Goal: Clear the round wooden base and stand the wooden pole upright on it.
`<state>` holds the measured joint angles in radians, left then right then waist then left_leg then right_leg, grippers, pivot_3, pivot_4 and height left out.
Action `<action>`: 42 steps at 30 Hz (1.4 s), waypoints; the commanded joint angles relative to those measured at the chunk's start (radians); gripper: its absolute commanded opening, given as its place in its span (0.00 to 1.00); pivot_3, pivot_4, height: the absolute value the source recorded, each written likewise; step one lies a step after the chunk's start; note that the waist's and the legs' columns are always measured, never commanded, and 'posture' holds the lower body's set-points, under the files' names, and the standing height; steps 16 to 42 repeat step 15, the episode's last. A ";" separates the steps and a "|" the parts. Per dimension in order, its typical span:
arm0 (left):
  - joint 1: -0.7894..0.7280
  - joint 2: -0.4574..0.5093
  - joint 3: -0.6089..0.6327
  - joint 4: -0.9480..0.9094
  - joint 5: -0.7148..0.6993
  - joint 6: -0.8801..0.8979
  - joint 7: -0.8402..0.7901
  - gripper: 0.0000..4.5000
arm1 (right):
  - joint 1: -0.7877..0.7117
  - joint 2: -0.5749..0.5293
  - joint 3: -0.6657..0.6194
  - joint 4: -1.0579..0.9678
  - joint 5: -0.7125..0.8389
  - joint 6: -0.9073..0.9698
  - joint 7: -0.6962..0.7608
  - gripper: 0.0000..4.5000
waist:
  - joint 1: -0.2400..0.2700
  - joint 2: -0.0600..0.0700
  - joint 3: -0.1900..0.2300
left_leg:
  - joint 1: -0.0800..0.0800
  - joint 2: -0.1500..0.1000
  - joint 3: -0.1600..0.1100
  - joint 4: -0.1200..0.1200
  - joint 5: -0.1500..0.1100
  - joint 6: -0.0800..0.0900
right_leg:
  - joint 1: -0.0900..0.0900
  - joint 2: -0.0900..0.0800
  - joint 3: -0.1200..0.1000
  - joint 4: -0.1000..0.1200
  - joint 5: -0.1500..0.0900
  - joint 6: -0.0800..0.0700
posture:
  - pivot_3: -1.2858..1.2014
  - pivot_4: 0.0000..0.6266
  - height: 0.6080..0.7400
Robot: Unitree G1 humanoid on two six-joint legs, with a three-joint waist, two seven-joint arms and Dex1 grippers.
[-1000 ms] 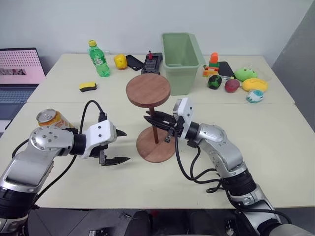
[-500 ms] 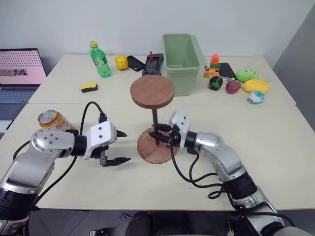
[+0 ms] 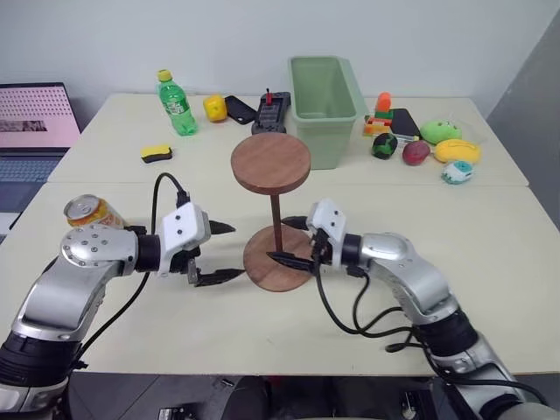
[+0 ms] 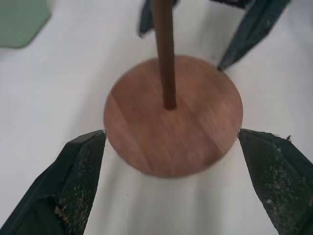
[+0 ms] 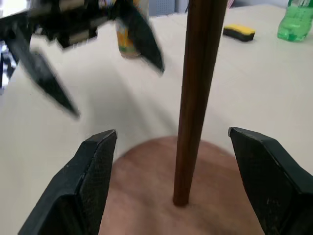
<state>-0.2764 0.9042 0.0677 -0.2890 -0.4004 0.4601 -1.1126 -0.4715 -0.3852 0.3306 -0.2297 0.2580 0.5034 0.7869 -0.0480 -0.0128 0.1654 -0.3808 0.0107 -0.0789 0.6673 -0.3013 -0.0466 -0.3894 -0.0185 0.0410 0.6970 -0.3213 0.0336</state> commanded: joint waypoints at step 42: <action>0.345 0.091 0.317 -0.004 0.007 -0.035 0.030 1.00 | 0.397 -0.497 -0.612 -0.271 0.231 -0.031 0.254 0.85 | 0.015 0.000 0.000 | 0.001 0.001 0.001 -0.001 0.000 0.000 | 0.002 -0.001 0.001 -0.003 0.000 0.000 | 0.52 0.24 1.00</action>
